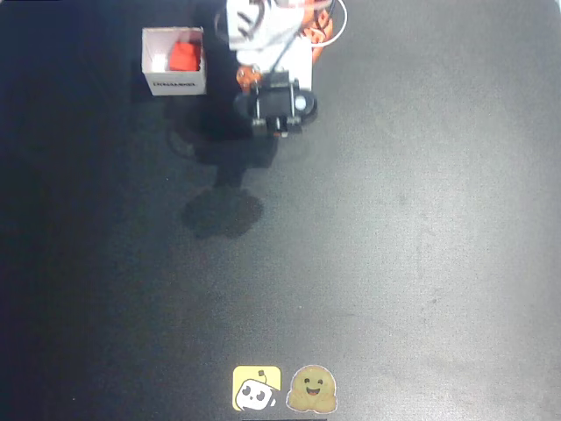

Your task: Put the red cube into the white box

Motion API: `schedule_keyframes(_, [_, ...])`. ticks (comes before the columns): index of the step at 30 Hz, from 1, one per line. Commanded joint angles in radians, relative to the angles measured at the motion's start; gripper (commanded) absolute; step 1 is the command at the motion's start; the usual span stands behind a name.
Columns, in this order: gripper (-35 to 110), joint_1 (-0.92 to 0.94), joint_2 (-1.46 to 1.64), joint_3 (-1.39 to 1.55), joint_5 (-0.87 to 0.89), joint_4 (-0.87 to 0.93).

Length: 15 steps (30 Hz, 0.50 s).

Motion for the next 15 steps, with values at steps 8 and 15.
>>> schedule_keyframes(8, [0,-0.005,-0.003,0.117,-0.005,-0.069])
schedule_keyframes(15, [0,-0.005,-0.003,0.117,-0.005,-0.069])
